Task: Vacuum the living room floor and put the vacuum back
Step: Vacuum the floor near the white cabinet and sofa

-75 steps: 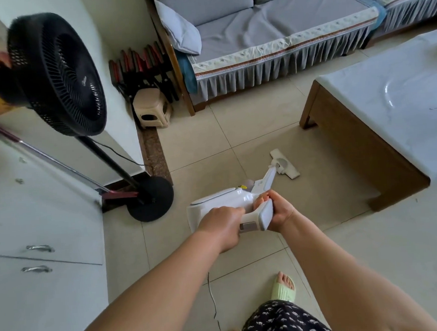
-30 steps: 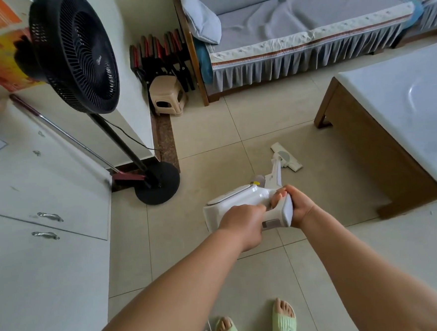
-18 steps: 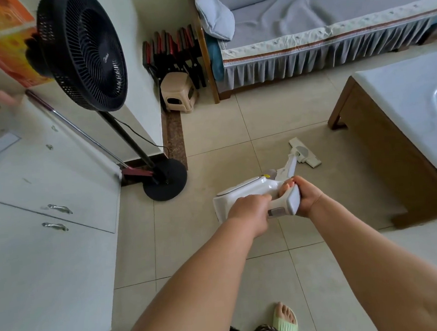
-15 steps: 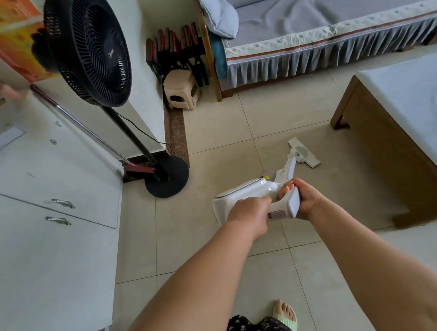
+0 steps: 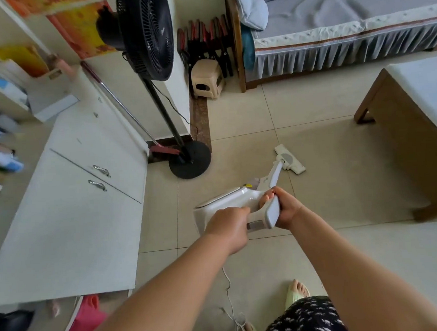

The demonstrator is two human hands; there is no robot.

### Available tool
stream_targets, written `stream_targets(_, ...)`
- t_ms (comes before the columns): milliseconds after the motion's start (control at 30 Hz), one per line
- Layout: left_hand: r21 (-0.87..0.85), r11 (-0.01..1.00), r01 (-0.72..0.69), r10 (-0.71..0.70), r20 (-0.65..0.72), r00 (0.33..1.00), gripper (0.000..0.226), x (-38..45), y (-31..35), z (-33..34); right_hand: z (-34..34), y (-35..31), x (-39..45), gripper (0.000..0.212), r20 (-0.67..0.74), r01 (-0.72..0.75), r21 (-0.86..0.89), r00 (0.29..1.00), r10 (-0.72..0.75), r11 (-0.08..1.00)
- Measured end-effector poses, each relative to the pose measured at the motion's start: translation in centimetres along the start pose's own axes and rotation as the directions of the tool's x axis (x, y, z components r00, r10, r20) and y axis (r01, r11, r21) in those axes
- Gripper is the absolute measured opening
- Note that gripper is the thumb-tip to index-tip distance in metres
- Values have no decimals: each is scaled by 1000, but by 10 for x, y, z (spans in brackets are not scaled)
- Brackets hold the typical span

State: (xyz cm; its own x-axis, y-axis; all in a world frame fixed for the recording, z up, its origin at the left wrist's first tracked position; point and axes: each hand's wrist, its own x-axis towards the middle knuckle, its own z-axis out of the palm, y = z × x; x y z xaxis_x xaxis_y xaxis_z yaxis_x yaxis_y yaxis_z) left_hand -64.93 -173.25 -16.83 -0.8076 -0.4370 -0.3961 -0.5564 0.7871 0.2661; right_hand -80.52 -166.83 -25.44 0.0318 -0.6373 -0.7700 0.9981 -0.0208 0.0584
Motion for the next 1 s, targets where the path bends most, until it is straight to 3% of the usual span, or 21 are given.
stream_targets(167, -21, 999, 42, -42, 14, 999, 19, -51, -33, 14, 0, 59, 4, 26, -41, -14, -42, 999, 12, 999)
stream_targets(333, -2, 1000, 22, -22, 30, 999, 21, -51, -32, 20, -7, 59, 7, 24, -38, -9, -52, 999, 7, 999)
stream_targets(1000, -61, 998, -7, 7, -2, 1000, 21, 117, 83, -4, -10, -151, 3, 26, -46, 32, -50, 998, -35, 998)
